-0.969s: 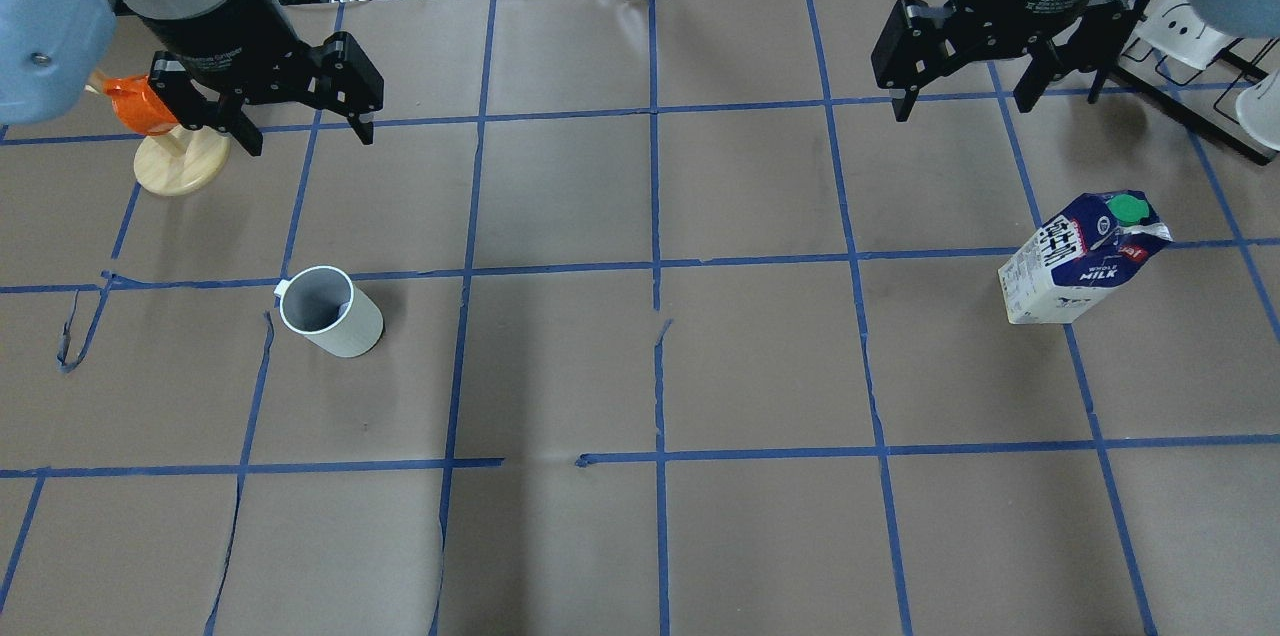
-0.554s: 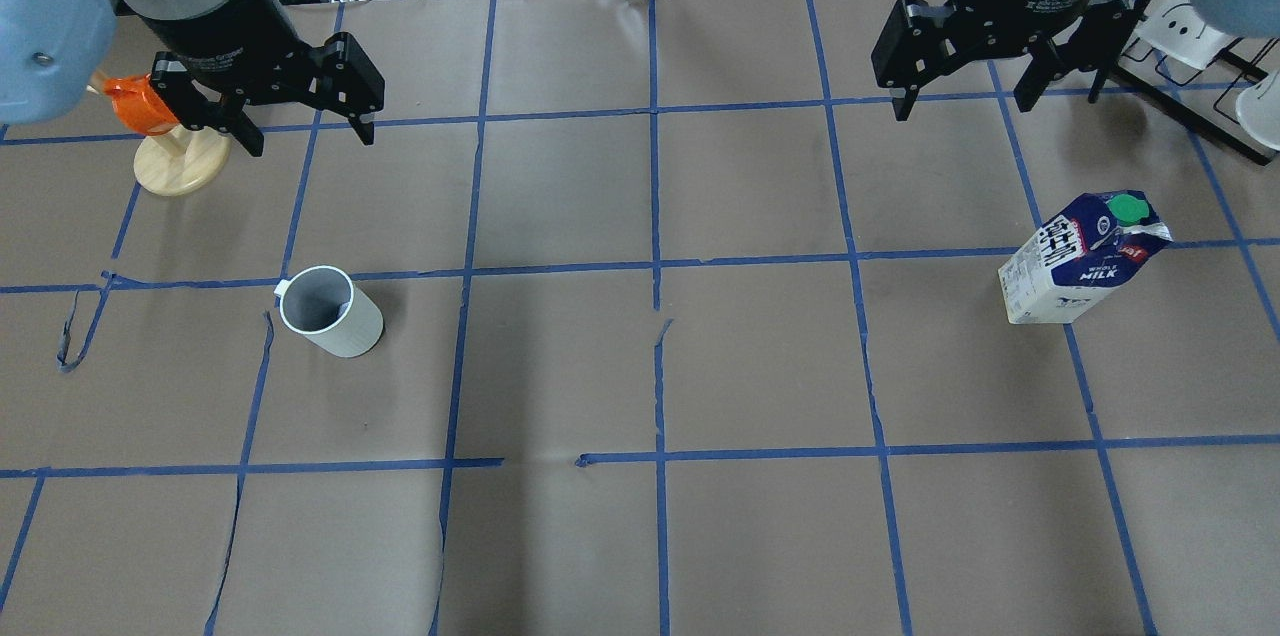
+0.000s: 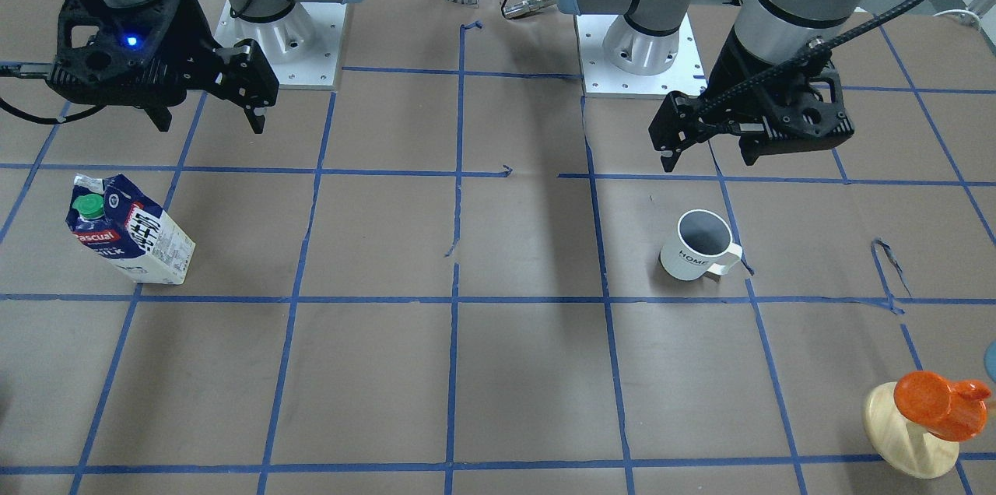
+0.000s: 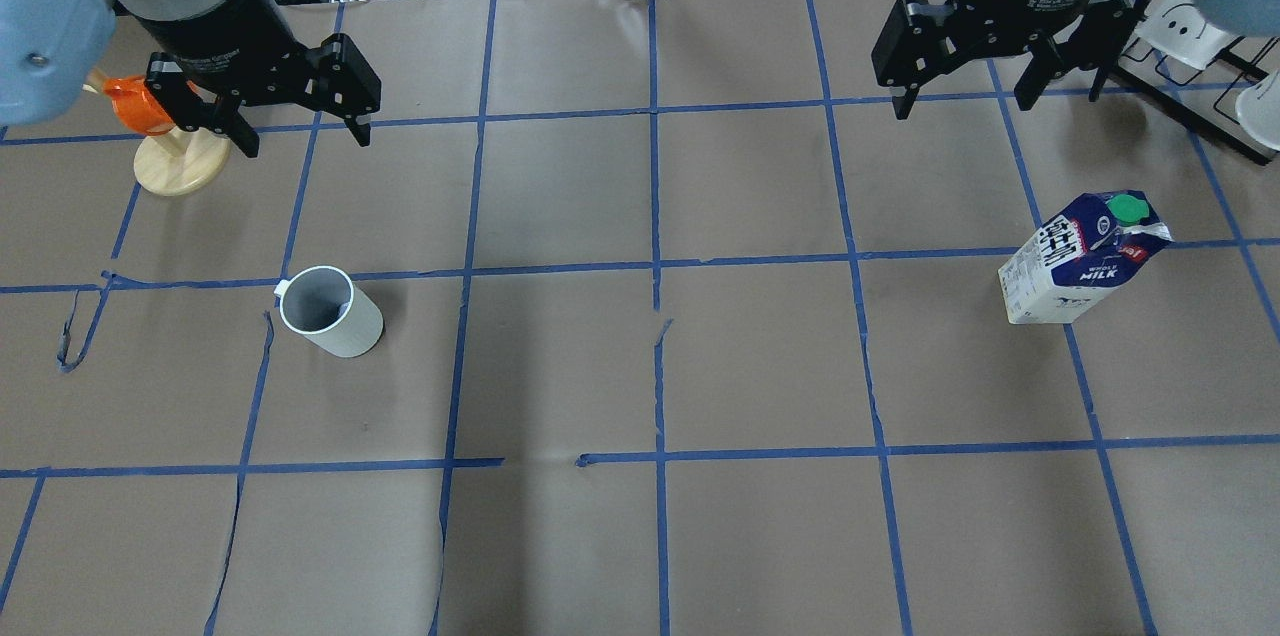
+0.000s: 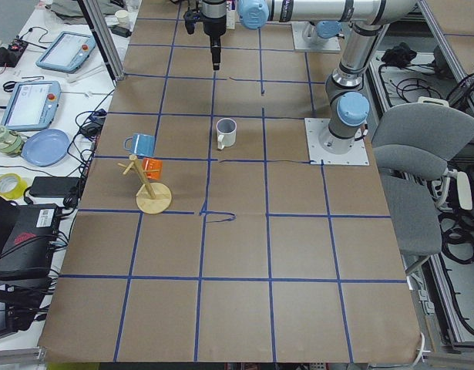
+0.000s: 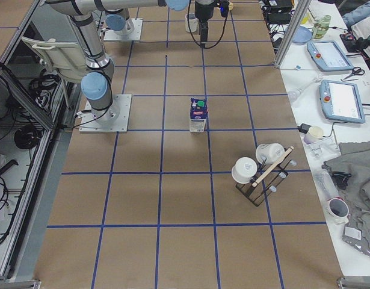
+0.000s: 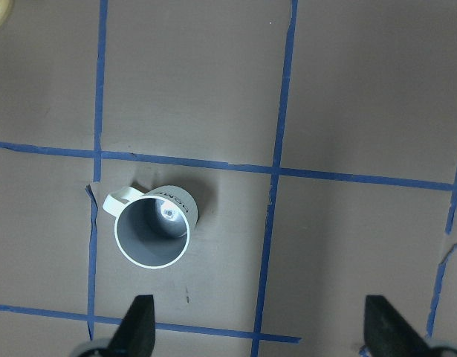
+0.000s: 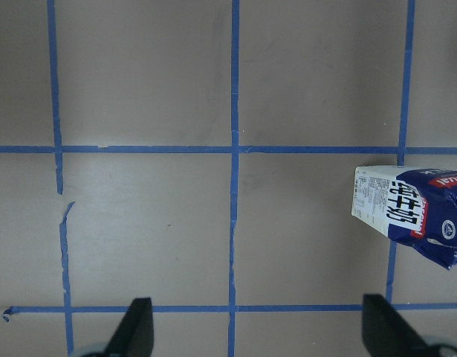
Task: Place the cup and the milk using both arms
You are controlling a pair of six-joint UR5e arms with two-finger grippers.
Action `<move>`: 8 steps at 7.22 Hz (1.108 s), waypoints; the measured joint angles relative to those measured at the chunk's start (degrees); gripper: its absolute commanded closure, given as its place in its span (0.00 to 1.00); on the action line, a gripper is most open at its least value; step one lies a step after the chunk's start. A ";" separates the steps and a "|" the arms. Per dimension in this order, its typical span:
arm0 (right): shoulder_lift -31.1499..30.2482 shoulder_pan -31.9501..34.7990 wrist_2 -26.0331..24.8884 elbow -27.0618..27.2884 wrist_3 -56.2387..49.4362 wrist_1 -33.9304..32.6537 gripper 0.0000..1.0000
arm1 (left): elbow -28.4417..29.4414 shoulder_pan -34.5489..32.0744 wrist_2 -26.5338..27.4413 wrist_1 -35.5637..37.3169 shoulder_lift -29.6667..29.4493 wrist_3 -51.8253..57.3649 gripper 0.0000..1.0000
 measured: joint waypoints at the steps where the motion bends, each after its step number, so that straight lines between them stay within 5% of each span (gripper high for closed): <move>1: 0.00 0.00 0.02 0.00 0.00 0.00 0.00 | -0.01 0.12 0.02 0.34 -0.09 0.27 0.00; 8: 0.00 0.00 0.12 0.00 -0.09 0.00 0.00 | -11.20 16.23 -0.19 6.45 -1.39 0.80 0.00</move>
